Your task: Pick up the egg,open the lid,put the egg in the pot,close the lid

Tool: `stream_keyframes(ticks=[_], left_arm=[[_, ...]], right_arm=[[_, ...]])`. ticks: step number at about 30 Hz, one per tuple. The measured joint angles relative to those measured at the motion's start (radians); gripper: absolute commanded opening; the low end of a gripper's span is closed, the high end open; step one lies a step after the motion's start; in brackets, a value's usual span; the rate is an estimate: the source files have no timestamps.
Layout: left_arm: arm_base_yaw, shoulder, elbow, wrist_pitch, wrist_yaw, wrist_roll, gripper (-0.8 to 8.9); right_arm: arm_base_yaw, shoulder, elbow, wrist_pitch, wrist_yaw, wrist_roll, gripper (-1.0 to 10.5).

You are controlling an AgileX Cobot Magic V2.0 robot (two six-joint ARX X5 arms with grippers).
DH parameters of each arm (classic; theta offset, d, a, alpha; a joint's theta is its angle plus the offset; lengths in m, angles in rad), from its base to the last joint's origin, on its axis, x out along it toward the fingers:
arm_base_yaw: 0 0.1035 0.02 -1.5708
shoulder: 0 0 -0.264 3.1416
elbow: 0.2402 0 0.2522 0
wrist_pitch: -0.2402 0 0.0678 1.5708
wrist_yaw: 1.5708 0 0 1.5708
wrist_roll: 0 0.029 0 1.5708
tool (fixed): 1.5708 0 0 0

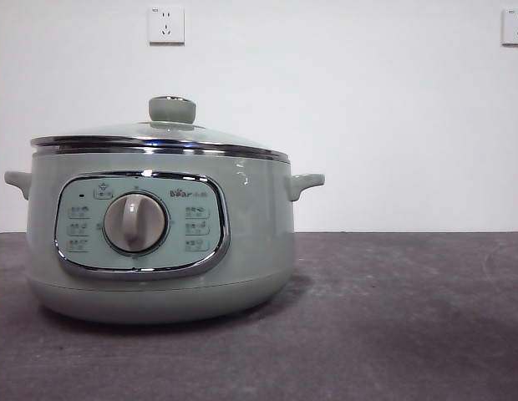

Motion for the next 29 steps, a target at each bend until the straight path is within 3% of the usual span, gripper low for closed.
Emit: stream_keyframes(ticks=[29], left_arm=[[0.000, 0.000, 0.000, 0.000, 0.000, 0.000, -0.03]], right_arm=[[0.000, 0.000, 0.000, 0.000, 0.003, 0.032, 0.0]])
